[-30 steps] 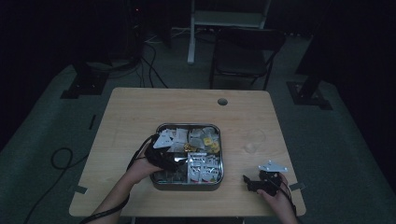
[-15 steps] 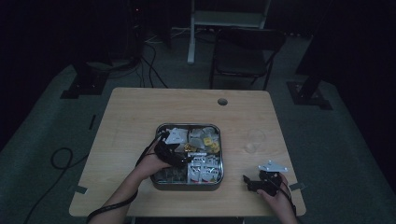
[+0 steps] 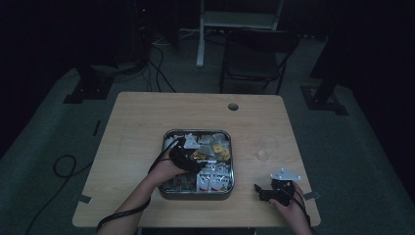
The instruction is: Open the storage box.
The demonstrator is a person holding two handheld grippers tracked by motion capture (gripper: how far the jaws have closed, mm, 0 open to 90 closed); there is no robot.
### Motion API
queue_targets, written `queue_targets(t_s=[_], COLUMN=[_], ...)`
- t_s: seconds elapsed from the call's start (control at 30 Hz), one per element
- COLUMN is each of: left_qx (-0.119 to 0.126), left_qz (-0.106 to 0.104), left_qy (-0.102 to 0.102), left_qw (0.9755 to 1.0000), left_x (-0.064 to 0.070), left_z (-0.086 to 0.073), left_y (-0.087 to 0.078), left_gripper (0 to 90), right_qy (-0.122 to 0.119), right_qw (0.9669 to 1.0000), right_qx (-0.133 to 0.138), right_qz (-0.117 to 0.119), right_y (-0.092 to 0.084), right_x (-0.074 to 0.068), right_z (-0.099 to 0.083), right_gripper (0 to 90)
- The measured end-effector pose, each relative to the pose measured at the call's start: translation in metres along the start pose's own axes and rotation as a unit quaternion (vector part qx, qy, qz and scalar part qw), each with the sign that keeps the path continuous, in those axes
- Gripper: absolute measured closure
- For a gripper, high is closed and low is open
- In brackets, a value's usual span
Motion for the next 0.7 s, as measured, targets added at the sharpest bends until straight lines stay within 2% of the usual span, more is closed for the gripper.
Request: queue_targets(t_s=[0.07,0.1,0.13,0.23,0.4,0.5,0.63,0.67,0.7], left_qx=[0.002,0.002,0.004,0.004,0.008,0.011,0.008,0.007,0.005], left_qz=[0.006,0.006,0.015,0.015,0.010,0.015,0.017,0.023,0.032], left_qy=[-0.002,-0.002,-0.008,-0.012,-0.020,-0.023,-0.023,-0.028,-0.036], left_qw=[1.0000,1.0000,0.9998,0.9998,0.9997,0.9996,0.9996,0.9993,0.9988], left_x=[0.0004,0.0004,0.0016,0.0023,0.0025,0.0044,0.0063,0.0056,0.0033], left_z=[0.0008,0.0008,0.0023,0.0018,-0.0016,-0.0022,-0.0013,-0.0010,-0.0010], left_y=[-0.0001,-0.0001,-0.0010,-0.0025,-0.0041,-0.0038,-0.0039,-0.0041,-0.0044], left_gripper=[29.9,29.9,37.7,46.4,48.9,45.6,45.5,46.2,53.2], right_qy=[0.000,0.001,0.001,0.000,0.000,0.001,0.001,0.000,0.001], right_qw=[1.0000,1.0000,1.0000,1.0000,1.0000,1.0000,1.0000,1.0000,1.0000], right_qx=[0.000,0.000,0.000,0.000,0.000,0.000,0.000,0.000,0.000], right_qz=[0.000,0.000,0.000,0.000,0.000,0.000,0.000,0.000,0.000], right_y=[0.0000,0.0000,0.0000,0.0000,0.0000,0.0000,0.0000,0.0000,0.0000], right_x=[0.0000,-0.0001,-0.0001,0.0000,0.0000,-0.0001,-0.0001,-0.0001,-0.0001], right_z=[0.0000,0.0000,0.0000,0.0000,0.0000,0.0000,0.0000,0.0000,0.0000], right_gripper=[11.8,11.8,11.8,11.7,11.8,11.8,11.8,11.8,11.8])
Point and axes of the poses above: each handheld gripper's, and its own axes: y roughly forward along the jaws, z roughly out of its top, x roughly to its right, the point moved 2 cm from there along y, roughly forward along the jaws, and after that the axes turned 13 degrees about z, right-handed, at the moved point
